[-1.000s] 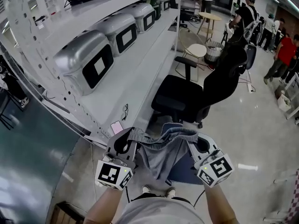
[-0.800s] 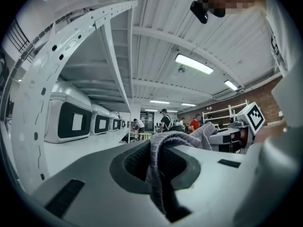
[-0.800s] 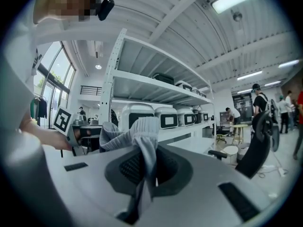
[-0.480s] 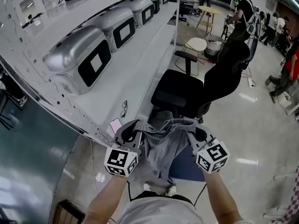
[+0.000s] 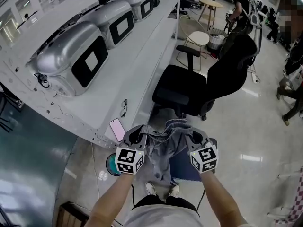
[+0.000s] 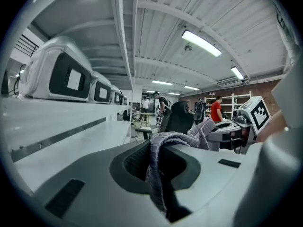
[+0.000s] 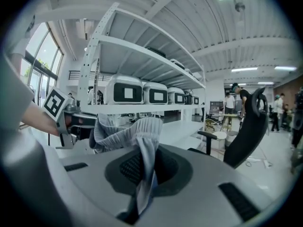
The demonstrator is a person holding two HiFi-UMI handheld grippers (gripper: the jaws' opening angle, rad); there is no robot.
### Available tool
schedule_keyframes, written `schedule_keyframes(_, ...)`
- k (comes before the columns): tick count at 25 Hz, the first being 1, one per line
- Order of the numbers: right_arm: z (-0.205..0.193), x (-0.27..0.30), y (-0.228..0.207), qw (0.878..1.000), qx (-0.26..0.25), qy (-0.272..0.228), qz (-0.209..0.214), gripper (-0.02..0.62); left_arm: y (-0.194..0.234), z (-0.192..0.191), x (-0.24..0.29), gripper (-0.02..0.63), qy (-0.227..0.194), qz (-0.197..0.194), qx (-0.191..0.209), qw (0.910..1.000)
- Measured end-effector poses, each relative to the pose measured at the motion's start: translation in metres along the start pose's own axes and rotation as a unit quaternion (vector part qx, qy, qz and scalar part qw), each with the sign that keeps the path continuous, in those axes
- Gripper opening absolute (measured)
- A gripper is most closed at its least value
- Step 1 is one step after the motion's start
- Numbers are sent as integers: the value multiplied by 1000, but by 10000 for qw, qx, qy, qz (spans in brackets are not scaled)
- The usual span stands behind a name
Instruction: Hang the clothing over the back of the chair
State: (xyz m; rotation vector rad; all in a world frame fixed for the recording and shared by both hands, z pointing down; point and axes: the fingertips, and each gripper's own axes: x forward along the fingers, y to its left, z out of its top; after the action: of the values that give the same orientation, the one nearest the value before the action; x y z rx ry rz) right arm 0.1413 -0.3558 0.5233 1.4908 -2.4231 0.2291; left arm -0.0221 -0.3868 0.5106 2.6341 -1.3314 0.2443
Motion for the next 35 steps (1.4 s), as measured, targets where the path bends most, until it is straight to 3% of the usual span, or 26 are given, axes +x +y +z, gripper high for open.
schedule_keyframes(15, -85, 48, -20, 9959, -96, 851, -291, 18, 15, -70, 57, 32, 568, 32, 40, 9984)
schedule_keyframes(24, -135, 65, -24, 9907, -119, 1303, -371, 18, 14, -116, 73, 32, 742, 9, -193, 9971)
schedule_keyframes(35, -172, 80, -25, 9878, -92, 1522, -329, 20, 19, -155, 90, 32, 977, 97, -309, 9947)
